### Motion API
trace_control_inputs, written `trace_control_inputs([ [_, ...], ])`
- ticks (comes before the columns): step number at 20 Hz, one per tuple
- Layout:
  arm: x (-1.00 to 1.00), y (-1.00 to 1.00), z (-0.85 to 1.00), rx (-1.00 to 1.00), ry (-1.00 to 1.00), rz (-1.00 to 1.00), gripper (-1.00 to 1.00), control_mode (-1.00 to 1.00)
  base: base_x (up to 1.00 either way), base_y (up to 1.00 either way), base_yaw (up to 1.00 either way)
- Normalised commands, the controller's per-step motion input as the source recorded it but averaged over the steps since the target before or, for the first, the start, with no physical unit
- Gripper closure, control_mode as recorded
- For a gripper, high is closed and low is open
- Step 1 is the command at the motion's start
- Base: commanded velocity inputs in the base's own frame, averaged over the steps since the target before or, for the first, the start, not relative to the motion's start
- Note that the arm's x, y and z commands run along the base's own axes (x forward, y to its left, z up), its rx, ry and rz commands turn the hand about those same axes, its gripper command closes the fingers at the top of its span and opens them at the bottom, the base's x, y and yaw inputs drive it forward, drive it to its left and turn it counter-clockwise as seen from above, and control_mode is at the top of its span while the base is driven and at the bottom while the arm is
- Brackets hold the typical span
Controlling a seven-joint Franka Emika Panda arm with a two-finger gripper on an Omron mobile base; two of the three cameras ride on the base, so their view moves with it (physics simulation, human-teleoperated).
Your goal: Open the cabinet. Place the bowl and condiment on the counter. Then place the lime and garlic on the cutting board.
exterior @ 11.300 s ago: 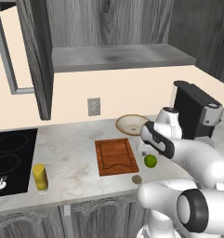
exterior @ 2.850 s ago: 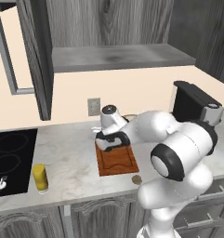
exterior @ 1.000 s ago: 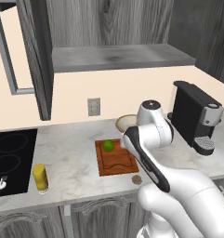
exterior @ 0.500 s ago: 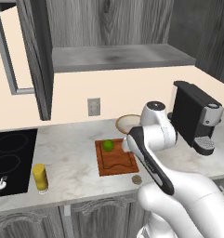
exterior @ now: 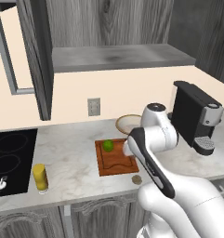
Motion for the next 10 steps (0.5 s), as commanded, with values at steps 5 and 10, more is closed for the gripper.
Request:
trace_control_inputs([
  [5,0.00,0.00,-0.23,-0.01,0.06,0.00,-1.00,-1.00,0.00,0.00,0.00],
  [10,0.00,0.02,-0.21,-0.03,0.07,0.00,-1.00,-1.00,0.00,0.00,0.00],
])
